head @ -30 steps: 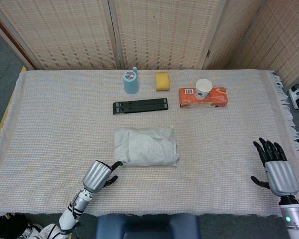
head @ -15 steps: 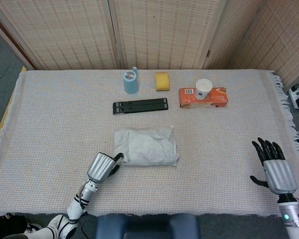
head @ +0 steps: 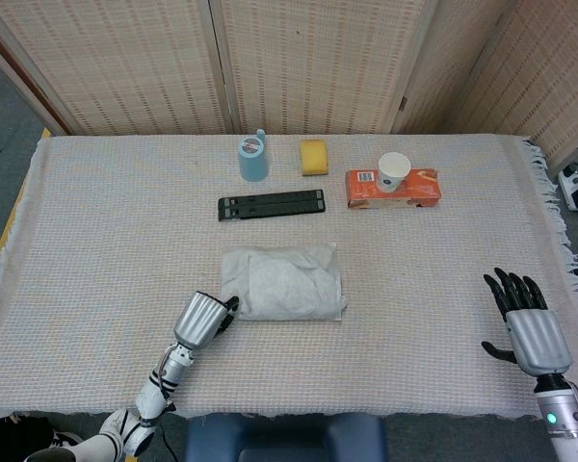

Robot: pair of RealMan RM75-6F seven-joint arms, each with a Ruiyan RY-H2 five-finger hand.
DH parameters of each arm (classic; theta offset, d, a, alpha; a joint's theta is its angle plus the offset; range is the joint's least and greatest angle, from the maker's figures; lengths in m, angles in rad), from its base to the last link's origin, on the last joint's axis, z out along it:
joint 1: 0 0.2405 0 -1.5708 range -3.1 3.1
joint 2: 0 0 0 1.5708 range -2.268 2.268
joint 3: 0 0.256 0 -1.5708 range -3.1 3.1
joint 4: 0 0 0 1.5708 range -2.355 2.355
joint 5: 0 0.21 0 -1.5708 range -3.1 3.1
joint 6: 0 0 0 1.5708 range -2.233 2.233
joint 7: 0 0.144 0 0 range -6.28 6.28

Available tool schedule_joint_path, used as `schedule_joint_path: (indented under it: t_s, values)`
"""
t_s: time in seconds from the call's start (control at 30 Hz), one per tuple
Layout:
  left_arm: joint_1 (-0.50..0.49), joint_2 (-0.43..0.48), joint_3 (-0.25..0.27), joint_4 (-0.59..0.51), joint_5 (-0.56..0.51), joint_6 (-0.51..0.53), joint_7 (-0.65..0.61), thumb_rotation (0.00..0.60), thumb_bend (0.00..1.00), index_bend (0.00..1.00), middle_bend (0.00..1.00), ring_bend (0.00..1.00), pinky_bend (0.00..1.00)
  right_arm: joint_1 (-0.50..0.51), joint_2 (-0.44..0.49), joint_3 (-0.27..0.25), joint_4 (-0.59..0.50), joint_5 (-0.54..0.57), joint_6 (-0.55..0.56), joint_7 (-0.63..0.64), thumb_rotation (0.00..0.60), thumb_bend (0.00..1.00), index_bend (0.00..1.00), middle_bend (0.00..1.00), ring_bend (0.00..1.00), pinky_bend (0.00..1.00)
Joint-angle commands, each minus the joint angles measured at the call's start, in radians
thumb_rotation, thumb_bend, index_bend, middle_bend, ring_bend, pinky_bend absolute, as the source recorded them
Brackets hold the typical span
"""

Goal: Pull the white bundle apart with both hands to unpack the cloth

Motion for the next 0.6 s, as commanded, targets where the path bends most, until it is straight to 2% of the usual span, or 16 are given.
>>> schedule_joint_path:
  t_s: [0.03, 0.13, 0.27, 0.37, 0.6]
  values:
    - [-0.009, -0.014, 0.009, 0.02, -0.002, 0.013, -0.018, 0.6, 0.5, 0.66, 1.0, 1.0, 1.0, 0.005, -0.008, -0.001, 0.005, 0.005, -0.011, -0.008, 0.6, 0.05, 0.0, 0.0, 0.0, 0.0]
    - [-0.014, -0.022, 0.02, 0.038, 0.0, 0.027, -0.035, 0.6, 0.56, 0.7, 1.0, 1.0, 1.0, 0.022, -0.027, -0.005, 0.024, 0.01, -0.046, -0.013, 0.6, 0.05, 0.0, 0.0, 0.0, 0.0]
    - [-0.019, -0.022, 0.036, 0.05, 0.006, 0.047, -0.057, 0.6, 0.57, 0.72, 1.0, 1.0, 1.0, 0.075, -0.071, 0.001, 0.085, 0.01, -0.13, 0.042, 0.6, 0.06, 0.0, 0.0, 0.0, 0.0]
    - [-0.019, -0.018, 0.046, 0.053, 0.006, 0.054, -0.067, 0.6, 0.57, 0.72, 1.0, 1.0, 1.0, 0.123, -0.108, 0.008, 0.134, -0.009, -0.187, 0.097, 0.6, 0.1, 0.01, 0.0, 0.0, 0.0]
    - [-0.023, -0.012, 0.058, 0.045, 0.0, 0.064, -0.075, 0.6, 0.58, 0.72, 1.0, 1.0, 1.0, 0.224, -0.245, 0.045, 0.255, -0.064, -0.224, 0.223, 0.6, 0.2, 0.27, 0.0, 0.0, 0.0]
